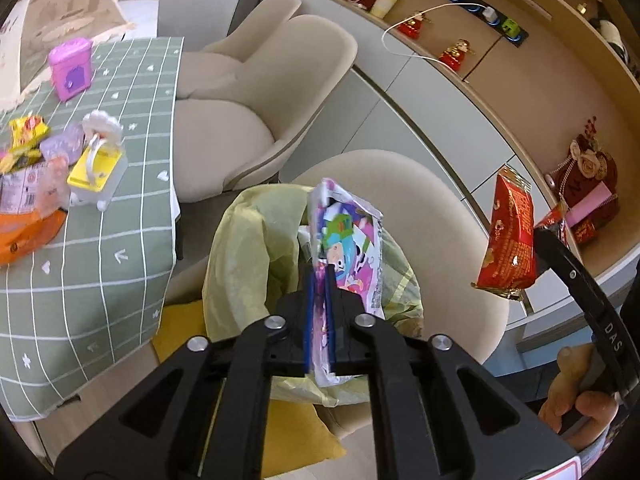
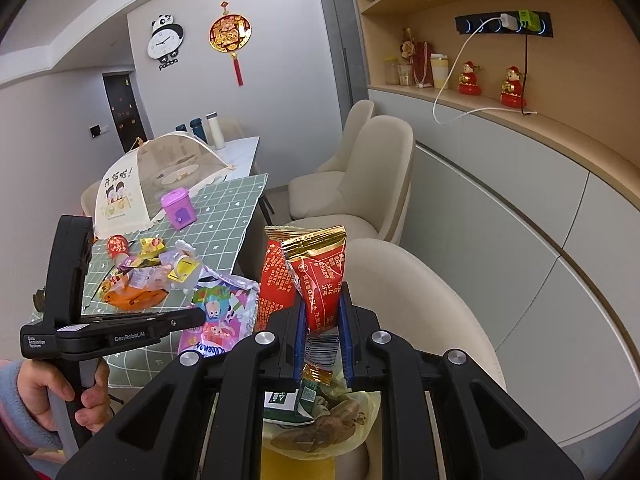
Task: Collect trash
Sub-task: 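Carry the cartoon packet with the left gripper while the right gripper carries the red packet toward the bag, then release the cartoon packet into the yellow bag with the left gripper while the right gripper releases the red packet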
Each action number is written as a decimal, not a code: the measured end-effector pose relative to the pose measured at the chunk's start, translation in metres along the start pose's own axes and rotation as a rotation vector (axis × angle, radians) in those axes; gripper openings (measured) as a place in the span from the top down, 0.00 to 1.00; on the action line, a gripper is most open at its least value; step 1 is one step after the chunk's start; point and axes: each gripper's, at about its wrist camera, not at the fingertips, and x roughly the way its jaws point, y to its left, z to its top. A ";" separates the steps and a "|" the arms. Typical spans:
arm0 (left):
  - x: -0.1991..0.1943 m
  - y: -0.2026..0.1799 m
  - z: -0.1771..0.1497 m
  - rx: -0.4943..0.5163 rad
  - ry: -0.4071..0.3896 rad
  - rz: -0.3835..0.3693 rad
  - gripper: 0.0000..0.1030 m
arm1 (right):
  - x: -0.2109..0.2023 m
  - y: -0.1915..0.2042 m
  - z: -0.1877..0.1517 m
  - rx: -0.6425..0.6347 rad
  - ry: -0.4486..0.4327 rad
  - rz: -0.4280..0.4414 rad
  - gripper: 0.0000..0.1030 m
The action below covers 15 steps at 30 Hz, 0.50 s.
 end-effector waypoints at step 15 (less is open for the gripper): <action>-0.045 0.013 -0.004 0.018 -0.084 0.032 0.77 | 0.045 0.025 -0.013 -0.017 0.062 0.059 0.85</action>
